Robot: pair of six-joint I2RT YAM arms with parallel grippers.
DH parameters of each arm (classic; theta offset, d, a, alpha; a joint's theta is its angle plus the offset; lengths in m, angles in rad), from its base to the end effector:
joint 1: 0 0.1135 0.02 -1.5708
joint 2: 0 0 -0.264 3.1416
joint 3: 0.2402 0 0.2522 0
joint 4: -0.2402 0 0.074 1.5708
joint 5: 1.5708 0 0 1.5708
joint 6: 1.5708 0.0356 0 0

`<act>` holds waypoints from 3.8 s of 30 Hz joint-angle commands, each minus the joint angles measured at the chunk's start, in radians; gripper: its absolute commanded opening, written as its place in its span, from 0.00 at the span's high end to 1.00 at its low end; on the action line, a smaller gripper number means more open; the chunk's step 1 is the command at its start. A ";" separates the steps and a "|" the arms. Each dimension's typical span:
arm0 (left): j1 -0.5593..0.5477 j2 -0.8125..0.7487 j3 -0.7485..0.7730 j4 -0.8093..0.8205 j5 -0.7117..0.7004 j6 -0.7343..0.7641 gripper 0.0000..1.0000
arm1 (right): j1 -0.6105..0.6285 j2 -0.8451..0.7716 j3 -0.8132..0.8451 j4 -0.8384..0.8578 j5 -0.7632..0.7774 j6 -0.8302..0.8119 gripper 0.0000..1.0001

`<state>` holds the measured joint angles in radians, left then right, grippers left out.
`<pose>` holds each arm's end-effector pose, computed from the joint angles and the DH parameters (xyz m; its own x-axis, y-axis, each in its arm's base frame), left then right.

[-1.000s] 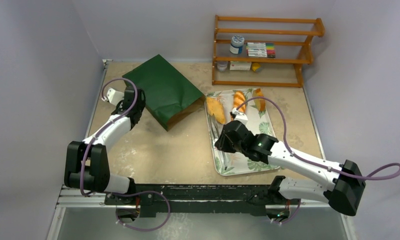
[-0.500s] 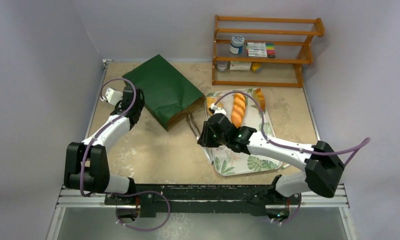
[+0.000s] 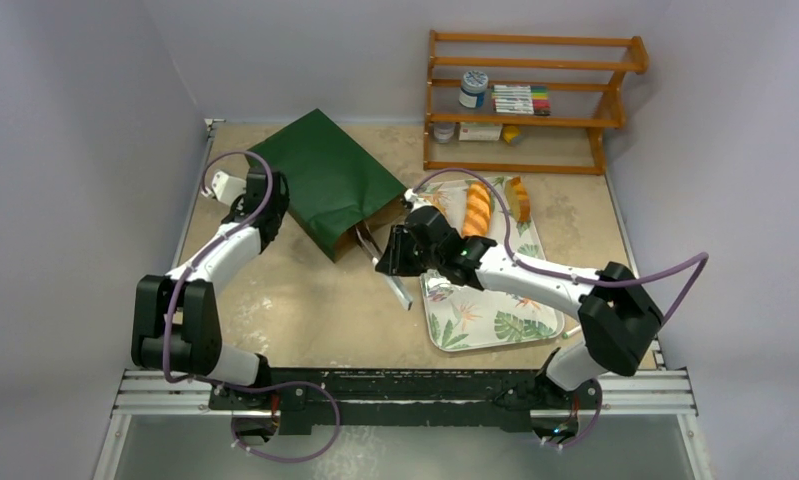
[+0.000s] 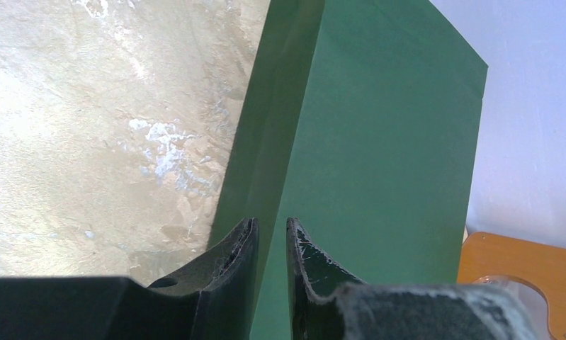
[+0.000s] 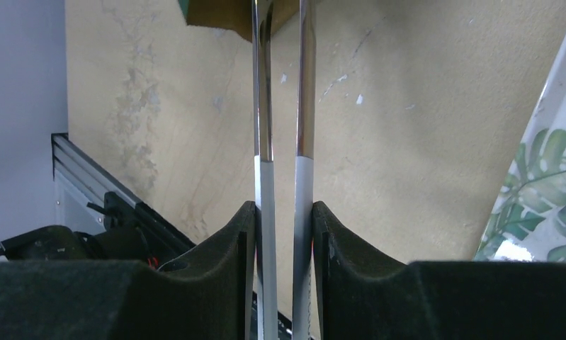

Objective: Take the fake bread out of the paper bag
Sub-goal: Take out the fake bread from the paper bag.

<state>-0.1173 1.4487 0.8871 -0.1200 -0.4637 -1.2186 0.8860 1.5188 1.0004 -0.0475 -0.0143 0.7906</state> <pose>0.3091 -0.0204 0.2292 0.0097 -0.8465 -0.5324 -0.6702 0.3897 -0.6317 0.2155 0.2647 0.2491 -0.7945 0.1508 -0.5883 -0.3091 0.7335 0.6054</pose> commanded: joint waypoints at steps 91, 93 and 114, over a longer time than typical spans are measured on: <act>0.010 0.136 0.110 0.034 0.016 0.058 0.78 | -0.298 0.252 -0.066 0.507 -0.520 0.318 0.60; 0.010 0.139 0.108 0.037 0.017 0.059 0.78 | -0.298 0.264 -0.052 0.502 -0.520 0.318 0.60; 0.011 0.171 0.071 0.063 0.050 0.076 0.78 | -0.298 0.372 0.047 0.596 -0.513 0.378 0.59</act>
<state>-0.1131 1.6131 0.9630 -0.0910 -0.4213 -1.1801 0.5934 1.8904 1.0214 0.4469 -0.5171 1.1286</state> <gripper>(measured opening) 0.218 0.410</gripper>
